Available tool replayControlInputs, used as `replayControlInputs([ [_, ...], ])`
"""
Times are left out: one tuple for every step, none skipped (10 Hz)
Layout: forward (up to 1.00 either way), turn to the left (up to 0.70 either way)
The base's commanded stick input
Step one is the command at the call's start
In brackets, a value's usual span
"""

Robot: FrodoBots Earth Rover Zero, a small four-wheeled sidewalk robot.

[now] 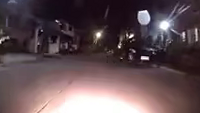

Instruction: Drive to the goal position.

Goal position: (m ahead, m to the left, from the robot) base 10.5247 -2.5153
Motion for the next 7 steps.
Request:
replayControlInputs([
  [0.7,0.0],
  [0.7,0.0],
  [0.7,0.0],
  [0.7,0.0],
  [0.7,0.0],
  [0.7,0.0],
  [0.7,0.0],
])
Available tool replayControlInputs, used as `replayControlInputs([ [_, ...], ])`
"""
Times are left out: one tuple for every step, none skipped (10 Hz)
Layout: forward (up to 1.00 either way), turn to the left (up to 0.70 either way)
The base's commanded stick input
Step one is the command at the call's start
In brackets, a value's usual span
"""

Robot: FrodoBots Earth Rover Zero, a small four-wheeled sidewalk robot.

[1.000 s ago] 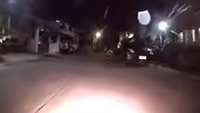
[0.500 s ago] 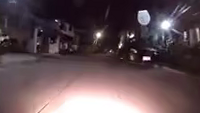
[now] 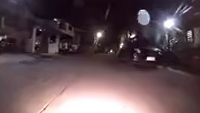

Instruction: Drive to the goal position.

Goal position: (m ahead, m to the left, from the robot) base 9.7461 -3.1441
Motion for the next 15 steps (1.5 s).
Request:
replayControlInputs([
  [0.7,0.0],
  [0.7,0.0],
  [0.7,0.0],
  [0.7,0.0],
  [0.7,0.0],
  [0.7,0.0],
  [0.7,0.0],
  [0.7,0.0],
  [0.7,0.0],
  [0.7,0.0],
  [0.7,0.0],
  [0.7,-0.02],
  [0.7,-0.14],
  [0.7,-0.35],
  [0.7,-0.35],
])
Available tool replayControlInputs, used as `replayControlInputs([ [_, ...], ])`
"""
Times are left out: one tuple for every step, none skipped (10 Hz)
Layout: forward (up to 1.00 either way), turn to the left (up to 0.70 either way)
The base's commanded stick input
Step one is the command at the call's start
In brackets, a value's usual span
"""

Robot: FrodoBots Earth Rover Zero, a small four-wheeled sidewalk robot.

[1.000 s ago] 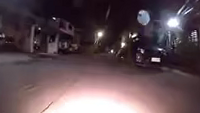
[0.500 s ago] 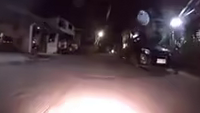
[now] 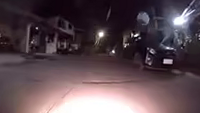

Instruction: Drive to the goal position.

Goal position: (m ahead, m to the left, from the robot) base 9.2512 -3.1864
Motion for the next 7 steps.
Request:
replayControlInputs([
  [0.7,-0.06],
  [0.7,0.0],
  [0.7,0.0],
  [0.7,0.0],
  [0.7,0.0],
  [0.7,0.0],
  [0.7,0.0],
])
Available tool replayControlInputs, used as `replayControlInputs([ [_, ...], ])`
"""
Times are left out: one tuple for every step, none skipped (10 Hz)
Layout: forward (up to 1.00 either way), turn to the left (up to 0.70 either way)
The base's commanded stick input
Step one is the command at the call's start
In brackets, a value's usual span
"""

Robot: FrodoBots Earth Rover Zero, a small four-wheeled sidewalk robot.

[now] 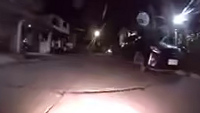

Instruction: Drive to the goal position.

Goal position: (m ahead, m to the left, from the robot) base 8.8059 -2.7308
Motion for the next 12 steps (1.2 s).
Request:
replayControlInputs([
  [0.7,0.0],
  [0.7,0.0],
  [0.7,0.0],
  [0.7,0.0],
  [0.7,0.0],
  [0.7,0.0],
  [0.7,0.0],
  [0.7,0.0],
  [0.7,0.0],
  [0.7,0.0],
  [0.7,0.0],
  [0.7,0.0],
])
